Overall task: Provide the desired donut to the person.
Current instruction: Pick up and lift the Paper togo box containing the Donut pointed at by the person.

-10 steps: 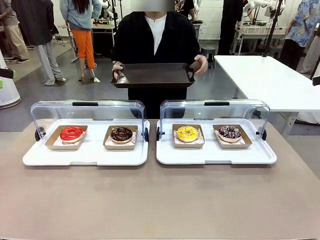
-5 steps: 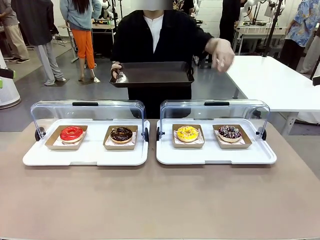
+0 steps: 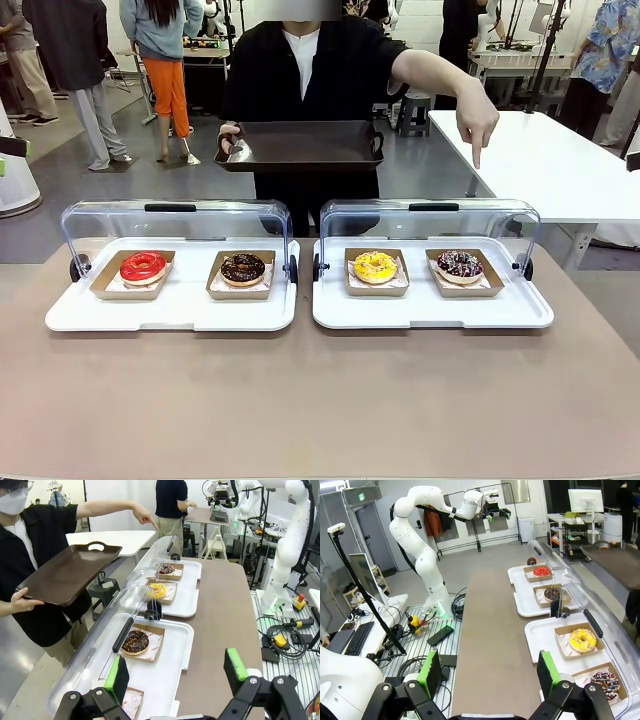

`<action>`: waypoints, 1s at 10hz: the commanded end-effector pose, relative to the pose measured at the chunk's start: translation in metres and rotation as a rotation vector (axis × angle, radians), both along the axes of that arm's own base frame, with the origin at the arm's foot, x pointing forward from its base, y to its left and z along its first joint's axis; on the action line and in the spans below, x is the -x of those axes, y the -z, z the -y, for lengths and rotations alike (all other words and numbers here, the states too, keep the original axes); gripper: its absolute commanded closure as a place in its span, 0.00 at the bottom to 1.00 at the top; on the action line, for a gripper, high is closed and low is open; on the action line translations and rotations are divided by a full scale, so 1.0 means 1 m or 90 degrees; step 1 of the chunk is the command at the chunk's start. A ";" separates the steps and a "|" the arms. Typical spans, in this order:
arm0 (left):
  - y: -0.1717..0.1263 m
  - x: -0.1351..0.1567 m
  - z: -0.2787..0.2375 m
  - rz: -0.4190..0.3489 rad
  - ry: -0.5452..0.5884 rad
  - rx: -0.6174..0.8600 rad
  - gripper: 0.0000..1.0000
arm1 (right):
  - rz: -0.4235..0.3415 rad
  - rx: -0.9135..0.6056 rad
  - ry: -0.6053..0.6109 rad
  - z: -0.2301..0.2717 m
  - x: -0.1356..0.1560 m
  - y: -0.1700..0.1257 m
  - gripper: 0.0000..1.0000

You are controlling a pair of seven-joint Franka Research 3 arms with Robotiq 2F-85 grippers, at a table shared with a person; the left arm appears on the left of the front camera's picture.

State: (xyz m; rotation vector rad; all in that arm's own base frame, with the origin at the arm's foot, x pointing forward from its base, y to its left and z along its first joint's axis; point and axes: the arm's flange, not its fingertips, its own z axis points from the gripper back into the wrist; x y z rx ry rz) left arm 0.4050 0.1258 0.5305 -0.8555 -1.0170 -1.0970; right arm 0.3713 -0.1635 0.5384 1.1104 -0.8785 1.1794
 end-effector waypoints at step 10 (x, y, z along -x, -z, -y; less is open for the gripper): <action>0.000 0.000 -0.001 0.001 0.000 0.004 0.00 | 0.001 -0.005 -0.004 0.000 0.000 0.001 0.00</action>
